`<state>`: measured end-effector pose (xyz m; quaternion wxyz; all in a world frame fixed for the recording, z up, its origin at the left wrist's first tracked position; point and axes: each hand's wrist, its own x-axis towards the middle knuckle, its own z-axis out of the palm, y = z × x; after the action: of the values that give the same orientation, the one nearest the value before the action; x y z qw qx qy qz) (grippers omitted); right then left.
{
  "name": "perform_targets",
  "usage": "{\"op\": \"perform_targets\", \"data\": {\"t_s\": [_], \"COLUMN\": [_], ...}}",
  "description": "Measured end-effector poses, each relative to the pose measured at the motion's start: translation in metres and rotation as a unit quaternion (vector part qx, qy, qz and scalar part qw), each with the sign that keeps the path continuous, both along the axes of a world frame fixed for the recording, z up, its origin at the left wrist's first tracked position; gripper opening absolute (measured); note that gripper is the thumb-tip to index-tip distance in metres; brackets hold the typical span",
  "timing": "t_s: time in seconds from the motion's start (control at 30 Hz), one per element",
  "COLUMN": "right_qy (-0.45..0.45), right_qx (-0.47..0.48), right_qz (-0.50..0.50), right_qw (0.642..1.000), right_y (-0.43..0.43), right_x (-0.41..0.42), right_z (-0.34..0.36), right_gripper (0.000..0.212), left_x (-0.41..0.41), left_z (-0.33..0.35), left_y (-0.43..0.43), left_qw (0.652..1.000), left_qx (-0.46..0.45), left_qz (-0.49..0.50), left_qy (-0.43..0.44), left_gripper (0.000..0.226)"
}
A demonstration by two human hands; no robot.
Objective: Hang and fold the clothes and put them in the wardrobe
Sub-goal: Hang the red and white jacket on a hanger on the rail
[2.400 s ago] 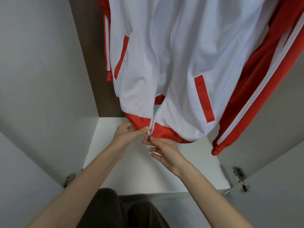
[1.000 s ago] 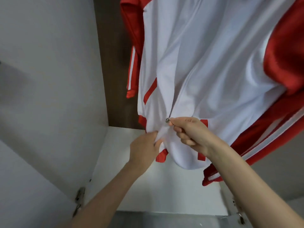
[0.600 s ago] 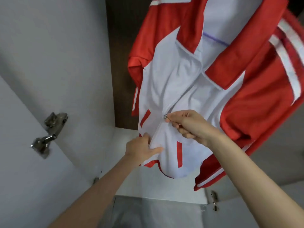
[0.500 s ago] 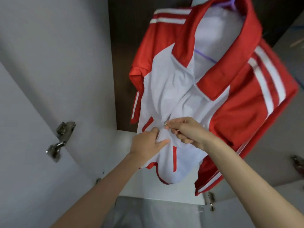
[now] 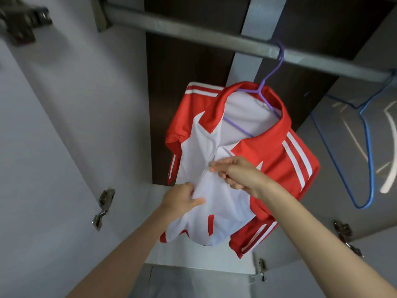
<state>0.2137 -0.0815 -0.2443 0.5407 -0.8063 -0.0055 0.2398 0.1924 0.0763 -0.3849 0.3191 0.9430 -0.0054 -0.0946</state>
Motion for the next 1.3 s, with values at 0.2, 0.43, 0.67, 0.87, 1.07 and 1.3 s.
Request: {"op": "perform_targets", "data": {"t_s": [0.2, 0.43, 0.67, 0.87, 1.07, 1.3], "right_qy": [0.045, -0.001, -0.002, -0.214, -0.402, -0.359], "right_qx": [0.042, 0.027, -0.035, -0.167, -0.232, -0.235], "right_qz": [-0.061, -0.089, -0.105, -0.181, -0.246, -0.177], "right_qw": [0.996, 0.996, 0.994, 0.945, 0.851, 0.886], "right_y": [0.014, 0.019, 0.010, -0.023, -0.055, -0.068], "right_x": [0.005, 0.007, 0.008, 0.005, 0.008, 0.041], "right_z": [0.032, 0.051, 0.036, 0.045, 0.070, 0.084], "right_gripper": [0.016, 0.021, 0.021, 0.023, 0.018, 0.035], "left_x": [0.019, 0.028, 0.043, 0.065, 0.092, 0.125], "left_z": [0.069, 0.069, 0.091, 0.117, 0.173, 0.216], "left_y": [-0.010, 0.006, 0.008, 0.015, 0.001, -0.030], "left_qw": [0.991, 0.999, 0.998, 0.997, 0.973, 0.964], "left_qx": [0.006, -0.028, -0.032, -0.045, -0.152, -0.131], "left_qz": [0.010, 0.018, -0.010, 0.024, 0.014, -0.087], "left_qy": [-0.132, -0.001, -0.054, -0.059, -0.173, -0.213], "left_gripper": [0.029, 0.027, 0.028, 0.025, 0.037, 0.050]}}
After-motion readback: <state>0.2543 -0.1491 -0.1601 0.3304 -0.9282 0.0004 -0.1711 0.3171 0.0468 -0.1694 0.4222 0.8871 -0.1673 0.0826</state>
